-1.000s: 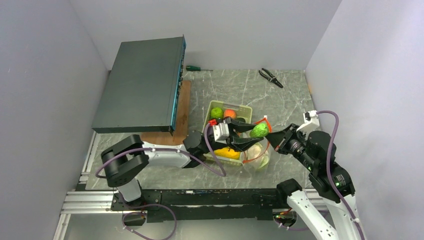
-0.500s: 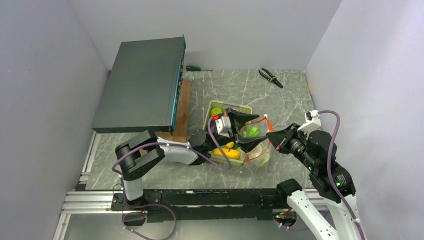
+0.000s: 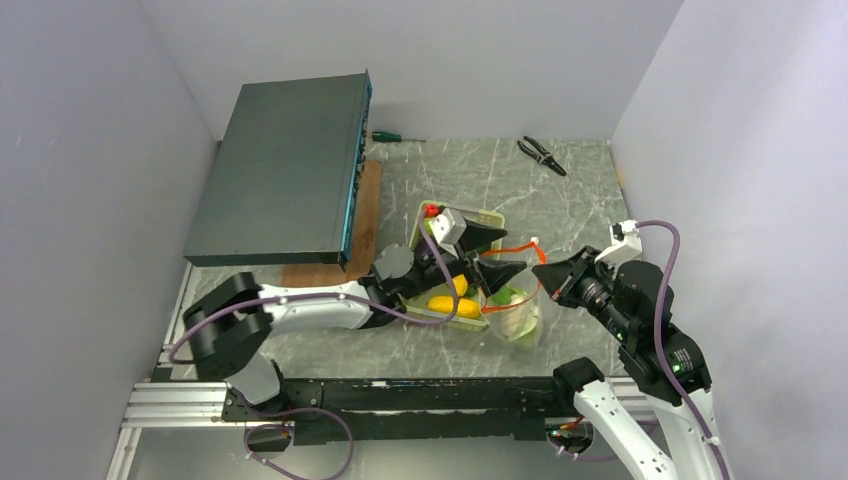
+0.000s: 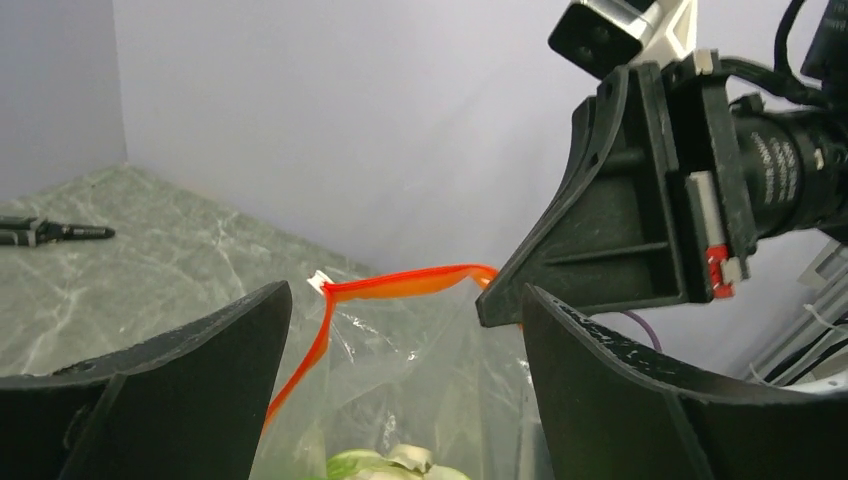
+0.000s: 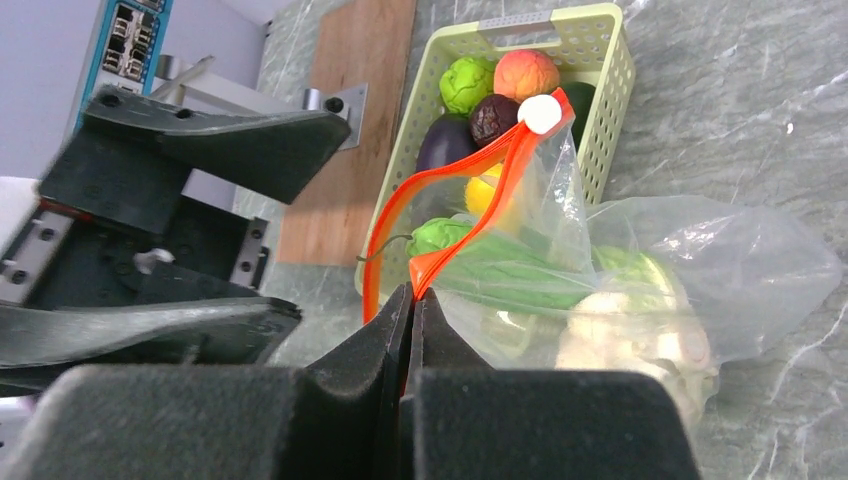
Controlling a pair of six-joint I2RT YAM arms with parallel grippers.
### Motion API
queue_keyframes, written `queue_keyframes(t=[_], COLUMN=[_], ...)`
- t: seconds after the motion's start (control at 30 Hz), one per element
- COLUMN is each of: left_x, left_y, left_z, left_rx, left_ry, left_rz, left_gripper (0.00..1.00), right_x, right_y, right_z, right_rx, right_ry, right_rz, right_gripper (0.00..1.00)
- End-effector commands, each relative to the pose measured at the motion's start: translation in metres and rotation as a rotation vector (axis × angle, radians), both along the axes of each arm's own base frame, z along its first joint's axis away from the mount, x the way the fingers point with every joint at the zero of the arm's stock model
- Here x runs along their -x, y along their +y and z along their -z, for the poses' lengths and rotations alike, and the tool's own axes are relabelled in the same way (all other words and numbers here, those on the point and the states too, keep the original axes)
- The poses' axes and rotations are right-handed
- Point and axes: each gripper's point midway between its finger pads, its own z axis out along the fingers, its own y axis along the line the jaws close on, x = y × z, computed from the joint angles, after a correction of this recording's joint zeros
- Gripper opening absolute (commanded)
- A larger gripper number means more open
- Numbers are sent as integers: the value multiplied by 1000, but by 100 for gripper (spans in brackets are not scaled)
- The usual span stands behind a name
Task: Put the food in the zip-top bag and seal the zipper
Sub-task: Place the fake vegetable in the zipper food storage bag.
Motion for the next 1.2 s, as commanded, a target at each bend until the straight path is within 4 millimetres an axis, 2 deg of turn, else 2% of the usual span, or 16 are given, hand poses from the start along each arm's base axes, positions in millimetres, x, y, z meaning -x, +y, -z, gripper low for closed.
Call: queue_keyframes(t=[0.0, 0.13, 0.3, 0.5, 0.7, 0.87, 1.07, 1.17], left_x=[-1, -3, -3, 2, -3, -9, -1, 0], left_y=[10, 33, 58, 46, 42, 47, 28, 19], left_z=[3, 18, 33, 37, 55, 66, 70, 72], left_rx=[-219, -400, -540, -654, -802, -828, -835, -843], left_ry=[187, 343, 434, 453, 440, 469, 459, 451], left_rz=[-50, -130, -211, -185, -287, -366, -268, -243], left_gripper=[89, 84, 70, 51, 51, 48, 55, 56], right_x=[-3, -2, -1, -2, -2, -3, -3, -4], right_y=[1, 1, 3, 5, 6, 6, 9, 11], right_z=[-23, -23, -22, -19, -21, -21, -17, -16], right_rx=[-20, -3, 6, -4, -3, -2, -10, -17], right_ry=[-68, -67, -63, -56, -57, -58, -52, -49], right_rz=[-5, -12, -30, -33, -41, -42, -51, -57], right_gripper=[0, 0, 0, 0, 0, 0, 0, 0])
